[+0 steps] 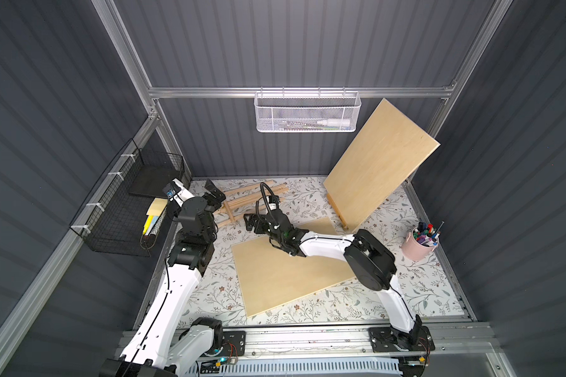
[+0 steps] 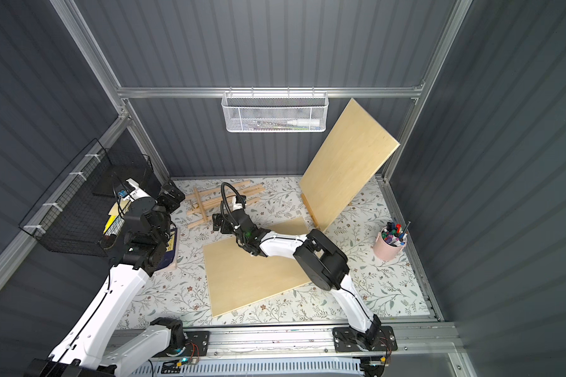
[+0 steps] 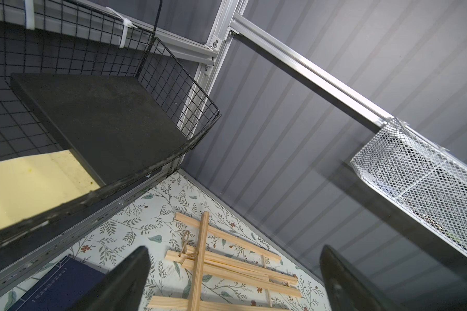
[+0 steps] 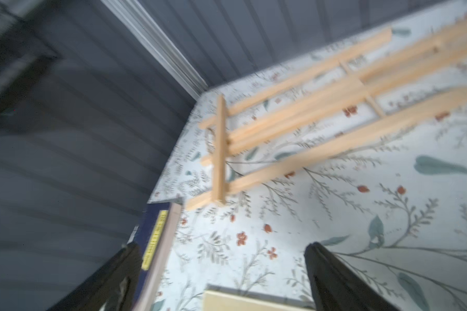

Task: Disassemble the easel
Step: Place the easel at the corner of the board, then pick up the drawing board from the easel.

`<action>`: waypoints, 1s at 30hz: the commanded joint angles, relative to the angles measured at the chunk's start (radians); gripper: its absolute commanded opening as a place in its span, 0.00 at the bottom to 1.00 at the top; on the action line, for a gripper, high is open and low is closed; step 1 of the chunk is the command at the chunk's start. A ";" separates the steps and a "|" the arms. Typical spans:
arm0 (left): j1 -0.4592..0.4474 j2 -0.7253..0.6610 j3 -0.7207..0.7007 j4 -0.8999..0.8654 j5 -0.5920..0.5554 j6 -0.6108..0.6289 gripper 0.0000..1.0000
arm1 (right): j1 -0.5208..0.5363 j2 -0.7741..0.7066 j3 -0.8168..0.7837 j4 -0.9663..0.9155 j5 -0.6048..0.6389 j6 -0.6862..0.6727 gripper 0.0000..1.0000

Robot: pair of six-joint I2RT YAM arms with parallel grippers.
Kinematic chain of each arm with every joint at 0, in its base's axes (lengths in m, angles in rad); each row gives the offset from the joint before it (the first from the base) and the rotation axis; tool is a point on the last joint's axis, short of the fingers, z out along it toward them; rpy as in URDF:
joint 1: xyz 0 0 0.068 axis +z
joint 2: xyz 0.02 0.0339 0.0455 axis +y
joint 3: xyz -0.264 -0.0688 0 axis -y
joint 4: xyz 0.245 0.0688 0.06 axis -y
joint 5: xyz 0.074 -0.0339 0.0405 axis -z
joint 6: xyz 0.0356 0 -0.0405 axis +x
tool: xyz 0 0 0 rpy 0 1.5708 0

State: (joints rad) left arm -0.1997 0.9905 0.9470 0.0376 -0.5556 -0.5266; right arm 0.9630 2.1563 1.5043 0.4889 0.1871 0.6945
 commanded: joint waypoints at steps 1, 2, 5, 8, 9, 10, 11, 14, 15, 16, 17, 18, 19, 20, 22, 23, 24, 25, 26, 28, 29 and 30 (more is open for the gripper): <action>-0.007 -0.019 0.026 -0.010 -0.012 -0.006 0.99 | 0.031 -0.136 -0.083 0.147 0.010 -0.145 0.97; -0.009 -0.019 0.026 -0.011 -0.012 -0.006 0.99 | 0.033 -0.174 -0.109 0.144 0.006 -0.160 0.96; -0.012 -0.022 0.027 -0.011 -0.010 -0.006 0.99 | 0.036 -0.289 -0.210 0.151 0.025 -0.173 0.97; -0.022 -0.031 0.027 -0.011 -0.019 -0.008 0.99 | 0.034 -0.403 -0.317 0.151 0.038 -0.202 0.97; -0.024 -0.033 0.027 -0.013 -0.026 -0.006 1.00 | 0.033 -0.437 -0.348 0.143 0.035 -0.211 0.97; -0.028 -0.035 0.029 -0.017 -0.033 -0.006 1.00 | 0.033 -0.475 -0.383 0.126 0.039 -0.219 0.98; -0.031 -0.037 0.031 -0.016 -0.035 -0.007 1.00 | 0.032 -0.511 -0.421 0.114 0.044 -0.227 0.98; -0.032 -0.045 0.030 -0.016 -0.032 -0.007 0.99 | 0.026 -0.616 -0.548 0.063 0.080 -0.241 0.98; -0.033 -0.049 0.029 -0.015 -0.032 -0.006 0.99 | 0.024 -0.649 -0.588 0.041 0.103 -0.236 0.98; -0.036 -0.051 0.029 -0.015 -0.033 -0.006 1.00 | 0.018 -0.696 -0.633 0.016 0.124 -0.229 0.99; -0.039 -0.052 0.029 -0.015 -0.031 -0.006 1.00 | 0.012 -0.737 -0.675 -0.011 0.144 -0.223 0.99; -0.043 -0.052 0.029 -0.013 -0.028 -0.003 1.00 | 0.006 -0.783 -0.706 -0.038 0.157 -0.219 0.99; -0.047 -0.052 0.027 -0.010 -0.019 -0.001 0.99 | 0.001 -0.831 -0.734 -0.074 0.173 -0.219 0.99; -0.047 -0.049 0.026 -0.005 -0.009 0.003 1.00 | -0.007 -0.878 -0.757 -0.120 0.189 -0.222 0.99; -0.052 -0.040 0.023 0.003 0.020 0.010 0.99 | -0.020 -0.963 -0.779 -0.206 0.230 -0.234 0.99; -0.054 -0.034 0.020 0.011 0.045 0.019 0.99 | -0.027 -1.006 -0.792 -0.238 0.260 -0.235 0.99; -0.056 -0.027 0.014 0.024 0.074 0.028 0.99 | -0.035 -1.042 -0.802 -0.257 0.278 -0.233 0.99; -0.060 -0.016 0.008 0.040 0.113 0.043 0.99 | -0.043 -1.078 -0.817 -0.276 0.288 -0.230 0.99; -0.066 -0.002 0.002 0.054 0.153 0.055 0.99 | -0.053 -1.113 -0.831 -0.291 0.302 -0.228 0.99; -0.087 0.036 -0.004 0.037 0.175 0.125 0.99 | -0.073 -1.177 -0.856 -0.334 0.339 -0.214 0.99; -0.100 0.062 -0.002 0.046 0.177 0.127 0.99 | -0.087 -1.215 -0.869 -0.361 0.357 -0.202 0.99; -0.114 0.088 0.002 0.041 0.193 0.130 0.99 | -0.099 -1.248 -0.886 -0.373 0.369 -0.194 0.99</action>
State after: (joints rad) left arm -0.2871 1.0260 0.9470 0.0719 -0.4393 -0.4656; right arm 0.8894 0.9726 0.6575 0.2256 0.4694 0.4900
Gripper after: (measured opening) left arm 0.994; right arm 0.989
